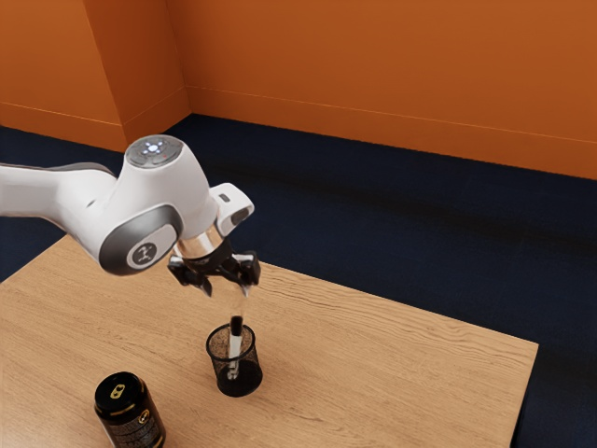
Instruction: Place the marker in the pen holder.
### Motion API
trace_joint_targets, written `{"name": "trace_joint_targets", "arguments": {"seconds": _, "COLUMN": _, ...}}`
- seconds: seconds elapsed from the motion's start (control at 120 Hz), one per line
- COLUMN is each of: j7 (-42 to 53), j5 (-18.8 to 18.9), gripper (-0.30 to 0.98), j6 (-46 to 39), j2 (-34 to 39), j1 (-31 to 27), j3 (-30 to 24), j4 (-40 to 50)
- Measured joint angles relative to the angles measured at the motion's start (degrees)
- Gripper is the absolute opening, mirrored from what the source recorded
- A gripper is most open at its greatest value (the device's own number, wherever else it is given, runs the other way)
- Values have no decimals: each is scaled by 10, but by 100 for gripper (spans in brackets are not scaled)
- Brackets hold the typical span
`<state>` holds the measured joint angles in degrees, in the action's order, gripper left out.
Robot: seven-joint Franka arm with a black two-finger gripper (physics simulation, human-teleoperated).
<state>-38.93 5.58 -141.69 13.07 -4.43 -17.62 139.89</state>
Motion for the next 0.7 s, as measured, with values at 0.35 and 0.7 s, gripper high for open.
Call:
{"name": "trace_joint_targets", "arguments": {"seconds": 0.35, "j7": 90, "j5": 10, "gripper": 64, "j6": 369, "j2": -105, "j1": -3, "j3": 100, "j4": -509}}
{"name": "trace_joint_targets", "arguments": {"seconds": 0.7, "j7": 201, "j5": 15, "gripper": 68, "j6": 526, "j2": -121, "j1": 24, "j3": 160, "j4": -519}}
